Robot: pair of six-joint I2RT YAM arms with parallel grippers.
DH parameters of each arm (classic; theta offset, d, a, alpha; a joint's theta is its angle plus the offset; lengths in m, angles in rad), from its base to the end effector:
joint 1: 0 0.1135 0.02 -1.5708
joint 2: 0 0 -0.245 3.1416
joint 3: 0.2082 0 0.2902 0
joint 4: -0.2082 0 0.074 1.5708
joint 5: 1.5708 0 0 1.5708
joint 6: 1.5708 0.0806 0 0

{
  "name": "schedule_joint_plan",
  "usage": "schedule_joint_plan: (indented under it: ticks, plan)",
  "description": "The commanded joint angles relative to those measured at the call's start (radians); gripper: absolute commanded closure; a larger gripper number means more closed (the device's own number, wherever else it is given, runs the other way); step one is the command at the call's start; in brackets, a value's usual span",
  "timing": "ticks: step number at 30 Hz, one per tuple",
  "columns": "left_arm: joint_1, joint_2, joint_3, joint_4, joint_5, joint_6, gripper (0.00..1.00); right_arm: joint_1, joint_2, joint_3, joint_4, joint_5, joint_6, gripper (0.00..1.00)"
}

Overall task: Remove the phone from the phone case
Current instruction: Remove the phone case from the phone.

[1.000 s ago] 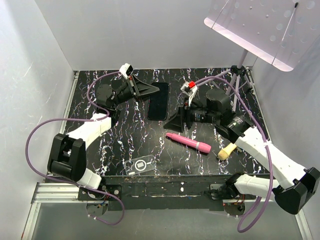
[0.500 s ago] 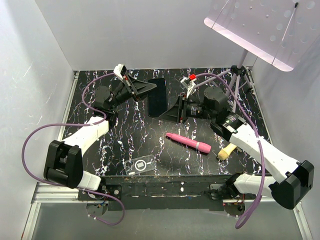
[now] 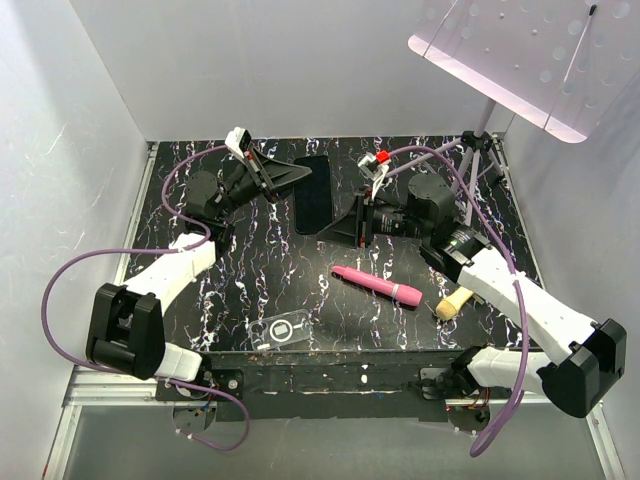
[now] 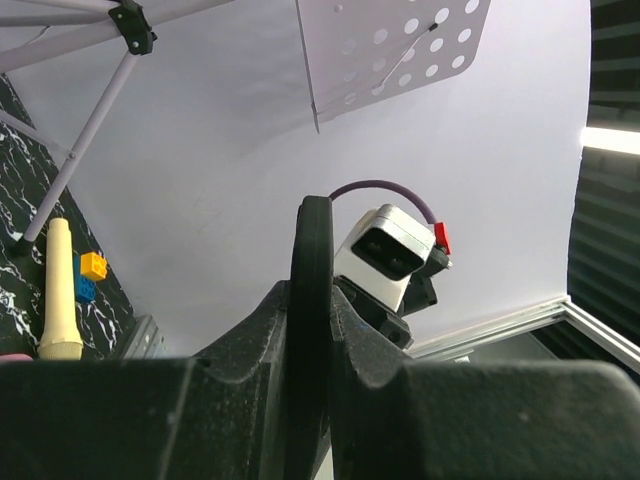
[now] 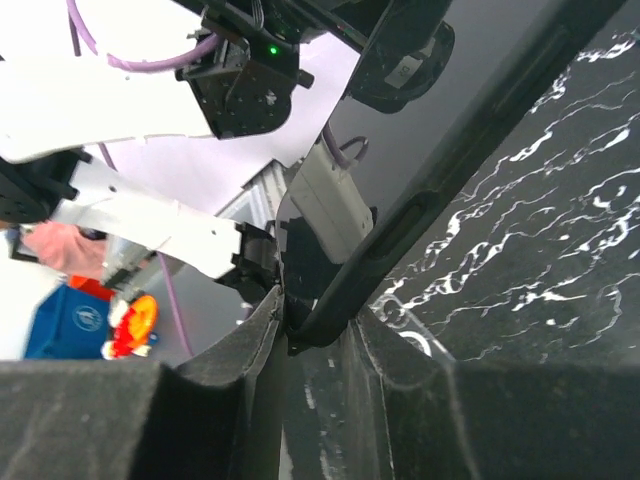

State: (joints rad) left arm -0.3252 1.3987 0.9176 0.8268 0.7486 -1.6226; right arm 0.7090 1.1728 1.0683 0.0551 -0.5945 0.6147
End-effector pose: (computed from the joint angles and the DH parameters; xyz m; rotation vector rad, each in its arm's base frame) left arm 0.3451 -0.1743 0.3217 -0.2307 1.6496 -2.0322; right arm 0.2395 0.2649 0.3624 -0.5957 1.7344 1.4553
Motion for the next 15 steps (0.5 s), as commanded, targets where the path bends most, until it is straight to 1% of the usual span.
schedule_joint_plan:
  ticks: [1, 2, 4, 12, 13, 15]
  plan:
    - [-0.009, -0.047, 0.066, -0.019, 0.100, -0.048, 1.00, 0.030, 0.022, 0.031, 0.010, 0.050, -0.358, 0.99]
    - [-0.009, -0.046, 0.069, -0.017, 0.115, -0.059, 1.00, 0.041, 0.027, 0.039, -0.007, 0.083, -0.422, 0.99]
    - [-0.009, -0.050, 0.070, 0.001, 0.135, -0.080, 1.00, 0.043, 0.040, 0.054, -0.014, 0.128, -0.484, 0.99]
    - [-0.014, -0.078, 0.049, 0.035, 0.144, -0.135, 1.00, 0.067, 0.119, 0.197, -0.054, 0.229, -0.639, 0.99]
    - [-0.017, -0.078, 0.047, 0.037, 0.143, -0.138, 1.00, 0.075, 0.126, 0.212, -0.092, 0.246, -0.658, 0.99]
    - [-0.023, -0.072, 0.050, 0.041, 0.141, -0.143, 1.00, 0.090, 0.136, 0.234, -0.113, 0.283, -0.699, 0.99]
